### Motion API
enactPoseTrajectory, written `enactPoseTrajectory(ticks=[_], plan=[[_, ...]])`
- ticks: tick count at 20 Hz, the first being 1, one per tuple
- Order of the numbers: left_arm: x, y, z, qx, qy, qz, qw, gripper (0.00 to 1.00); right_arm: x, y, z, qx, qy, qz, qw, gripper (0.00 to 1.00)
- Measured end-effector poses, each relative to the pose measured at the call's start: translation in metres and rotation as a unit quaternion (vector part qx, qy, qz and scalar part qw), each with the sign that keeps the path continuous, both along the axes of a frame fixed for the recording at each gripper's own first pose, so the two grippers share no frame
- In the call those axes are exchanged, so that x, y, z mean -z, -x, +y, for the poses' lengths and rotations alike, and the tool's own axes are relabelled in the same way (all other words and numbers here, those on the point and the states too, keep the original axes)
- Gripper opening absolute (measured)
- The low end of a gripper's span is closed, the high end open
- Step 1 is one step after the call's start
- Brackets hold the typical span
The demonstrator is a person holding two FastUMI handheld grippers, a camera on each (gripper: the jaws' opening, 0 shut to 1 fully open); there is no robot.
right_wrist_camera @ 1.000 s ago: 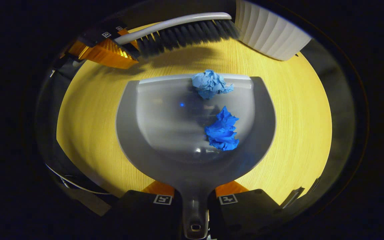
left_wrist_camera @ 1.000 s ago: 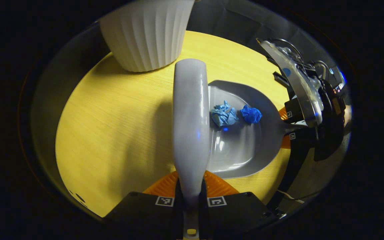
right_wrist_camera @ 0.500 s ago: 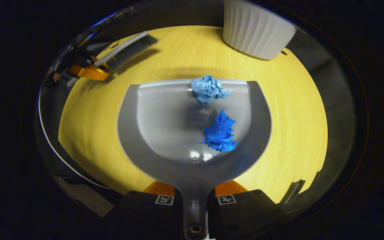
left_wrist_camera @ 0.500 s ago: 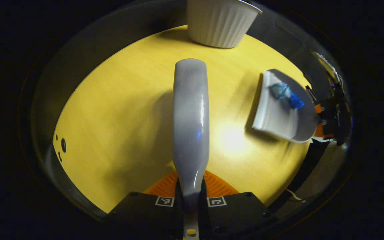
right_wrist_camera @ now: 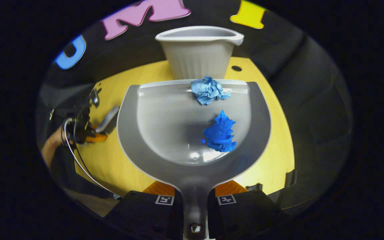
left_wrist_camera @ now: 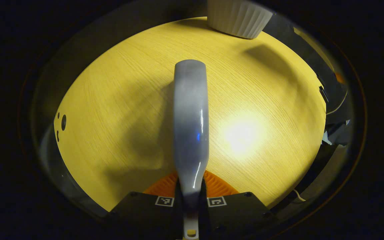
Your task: Pick up the small broom and dustpan from the desktop, sweep the trash into the dustpan with the broom, and then empty the trash into the garbage bin.
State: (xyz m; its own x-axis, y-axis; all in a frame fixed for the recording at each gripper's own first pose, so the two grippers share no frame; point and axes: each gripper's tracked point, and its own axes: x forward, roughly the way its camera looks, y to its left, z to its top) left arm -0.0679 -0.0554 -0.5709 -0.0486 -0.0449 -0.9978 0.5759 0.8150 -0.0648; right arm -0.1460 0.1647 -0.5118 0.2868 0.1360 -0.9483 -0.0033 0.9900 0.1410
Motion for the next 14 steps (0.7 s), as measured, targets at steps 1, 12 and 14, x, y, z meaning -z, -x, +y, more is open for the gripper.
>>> enactPoseTrajectory(ticks=[1, 12, 14], plan=[[-0.001, -0.003, 0.004, 0.003, -0.001, 0.005, 1.0, 0.21, -0.001, -0.004, 0.005, 0.014, 0.002, -0.011, 1.0, 0.32], [0.0, -0.004, 0.005, 0.019, -0.003, 0.016, 1.0, 0.22, 0.032, -0.073, 0.041, 0.041, 0.06, -0.036, 0.997, 0.32], [-0.001, -0.003, 0.005, 0.013, -0.003, 0.013, 1.0, 0.22, 0.05, -0.086, 0.055, 0.027, 0.1, -0.041, 0.994, 0.32]])
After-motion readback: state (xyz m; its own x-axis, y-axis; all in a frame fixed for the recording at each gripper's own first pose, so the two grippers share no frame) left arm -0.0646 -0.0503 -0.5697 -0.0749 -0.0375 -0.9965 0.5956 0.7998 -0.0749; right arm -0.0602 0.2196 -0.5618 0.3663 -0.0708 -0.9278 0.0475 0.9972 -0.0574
